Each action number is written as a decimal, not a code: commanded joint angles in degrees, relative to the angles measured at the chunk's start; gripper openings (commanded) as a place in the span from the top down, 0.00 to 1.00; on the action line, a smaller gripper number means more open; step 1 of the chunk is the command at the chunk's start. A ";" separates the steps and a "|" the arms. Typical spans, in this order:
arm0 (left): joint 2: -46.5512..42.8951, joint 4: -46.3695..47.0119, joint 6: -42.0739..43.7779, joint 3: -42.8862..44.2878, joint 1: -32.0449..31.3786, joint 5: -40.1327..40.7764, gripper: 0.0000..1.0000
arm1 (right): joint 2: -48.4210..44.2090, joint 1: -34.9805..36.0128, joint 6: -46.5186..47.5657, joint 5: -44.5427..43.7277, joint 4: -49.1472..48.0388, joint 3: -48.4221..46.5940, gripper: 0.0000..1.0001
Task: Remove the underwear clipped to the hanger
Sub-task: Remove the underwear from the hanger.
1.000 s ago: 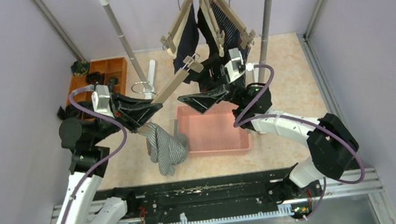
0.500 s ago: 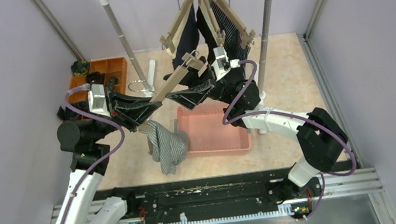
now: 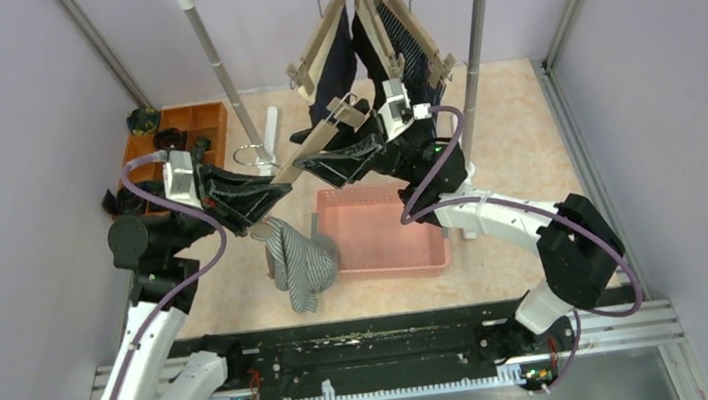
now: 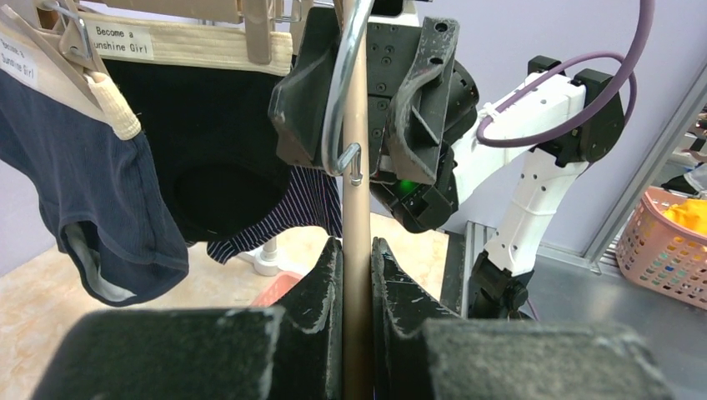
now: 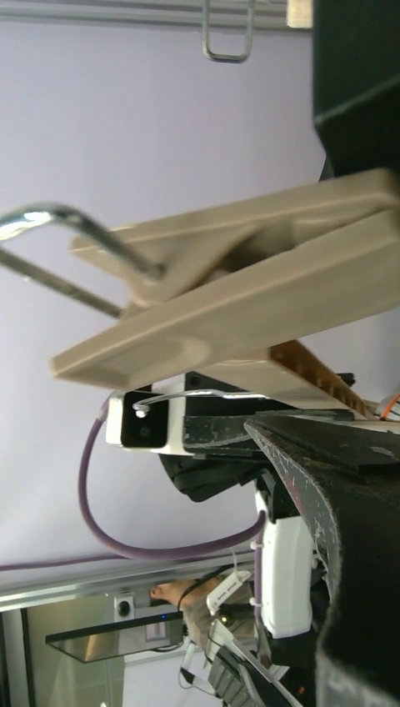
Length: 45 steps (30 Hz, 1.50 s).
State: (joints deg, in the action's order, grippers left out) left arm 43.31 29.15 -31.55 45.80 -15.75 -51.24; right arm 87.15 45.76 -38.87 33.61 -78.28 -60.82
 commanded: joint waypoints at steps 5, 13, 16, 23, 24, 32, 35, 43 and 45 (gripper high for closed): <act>-0.58 1.46 0.38 -0.26 -0.25 -0.23 1.00 | -2.78 0.39 1.75 -0.45 0.33 -3.77 0.85; -0.29 0.43 1.07 0.01 -0.31 0.03 1.00 | -3.15 0.39 2.55 -0.58 2.14 -3.48 1.00; -0.14 -2.63 2.88 1.06 -0.34 -0.26 0.89 | -4.20 0.39 4.27 -0.83 4.40 -3.43 1.00; 0.85 -0.92 4.17 6.96 -0.33 -5.61 0.69 | -6.75 0.38 8.31 -1.83 7.63 -2.63 1.00; 1.42 -1.16 4.24 8.87 -0.34 -6.25 0.69 | -6.65 0.39 8.43 -1.50 7.97 -2.98 1.00; 2.86 -17.52 15.90 17.47 -0.34 -7.12 0.71 | -8.48 0.30 10.77 -1.21 11.58 -4.50 1.00; 1.77 -19.71 18.31 16.39 -0.34 -6.96 0.74 | -10.16 0.17 12.72 -1.68 13.56 -4.43 1.00; -1.16 -29.13 24.96 16.63 -0.34 -2.00 0.75 | -13.18 -2.99 7.19 -4.64 5.23 0.23 1.00; -2.62 -30.85 26.94 15.88 -0.33 -0.09 0.77 | -13.00 -3.19 5.87 -6.35 0.39 3.20 1.00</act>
State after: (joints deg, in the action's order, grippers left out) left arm 43.00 3.99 -9.93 61.41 -15.77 -55.40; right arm 76.40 43.57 -29.19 31.51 -66.15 -60.97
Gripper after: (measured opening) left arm 0.244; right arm 0.129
